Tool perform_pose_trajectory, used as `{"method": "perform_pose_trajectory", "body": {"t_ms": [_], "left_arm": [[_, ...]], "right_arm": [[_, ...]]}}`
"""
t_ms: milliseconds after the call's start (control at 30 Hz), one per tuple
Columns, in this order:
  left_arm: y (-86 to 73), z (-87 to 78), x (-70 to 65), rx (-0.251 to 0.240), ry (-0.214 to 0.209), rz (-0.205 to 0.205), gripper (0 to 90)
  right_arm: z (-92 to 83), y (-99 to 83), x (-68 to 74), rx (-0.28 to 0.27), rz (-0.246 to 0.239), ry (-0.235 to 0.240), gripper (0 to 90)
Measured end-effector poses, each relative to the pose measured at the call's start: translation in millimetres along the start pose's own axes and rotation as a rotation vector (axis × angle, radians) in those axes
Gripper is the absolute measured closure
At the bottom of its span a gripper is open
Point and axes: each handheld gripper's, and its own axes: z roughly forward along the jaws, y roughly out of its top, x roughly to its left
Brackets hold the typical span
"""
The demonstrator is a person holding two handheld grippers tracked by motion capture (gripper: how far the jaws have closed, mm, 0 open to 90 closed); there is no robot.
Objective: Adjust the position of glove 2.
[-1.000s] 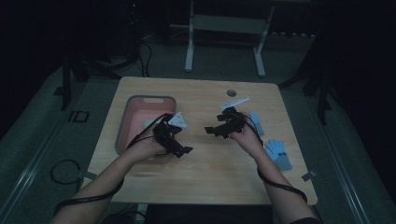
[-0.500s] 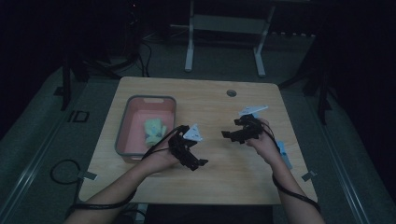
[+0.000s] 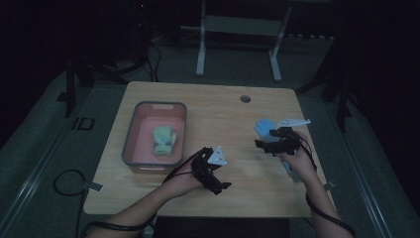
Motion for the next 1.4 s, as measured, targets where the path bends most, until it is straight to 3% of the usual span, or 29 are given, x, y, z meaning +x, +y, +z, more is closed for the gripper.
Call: {"method": "perform_pose_trajectory", "body": {"t_ms": [167, 300, 433, 533, 633, 833, 1000, 1167, 1200, 1267, 1300, 1400], "left_arm": [[-12.2, 9.4, -5.5, -0.014, 0.001, -0.007, 2.3], [-22.0, 12.7, -5.2, -0.023, 0.005, 0.019, 2.3], [-29.9, 14.5, -3.0, -0.014, 0.013, 0.0, 2.3], [-35.0, 13.8, -3.5, -0.022, 0.018, -0.008, 2.3], [-39.5, 13.2, -3.6, -0.034, 0.031, -0.025, 2.3], [-47.3, 11.0, -0.2, -0.063, 0.038, -0.08, 2.3], [-48.7, 8.7, 0.8, -0.08, 0.04, -0.093, 2.3], [-48.4, 10.4, 1.7, -0.067, 0.035, -0.089, 2.3], [-48.5, 10.4, 2.0, -0.07, 0.033, -0.091, 2.3], [-48.7, 10.5, 1.7, -0.07, 0.036, -0.082, 2.3], [-48.8, 10.5, 1.0, -0.078, 0.04, -0.082, 2.3], [-49.0, 9.5, 0.0, -0.094, 0.046, -0.079, 2.3]], "right_arm": [[-11.6, -10.8, -15.3, 0.027, 0.0, -0.02, 40.2], [-12.5, -15.6, -28.7, 0.055, 0.026, -0.032, 50.0], [-7.4, -15.7, -44.6, 0.094, 0.073, -0.051, 60.9], [-0.7, -13.2, -56.5, 0.118, 0.104, -0.059, 64.0], [9.8, -9.6, -64.5, 0.141, 0.097, -0.06, 63.8], [33.8, 0.1, -78.9, 0.158, 0.045, -0.068, 63.1], [52.4, 8.3, -84.8, 0.193, -0.051, -0.105, 65.7], [72.2, 7.8, -91.5, 0.282, -0.088, -0.129, 65.3], [76.5, 5.6, -92.9, 0.311, -0.084, -0.128, 66.1], [77.9, 4.9, -96.3, 0.316, 0.0, -0.108, 68.2], [77.5, 5.4, -97.0, 0.323, 0.017, -0.108, 69.5], [78.3, 6.2, -93.6, 0.336, 0.018, -0.131, 72.1]]}}
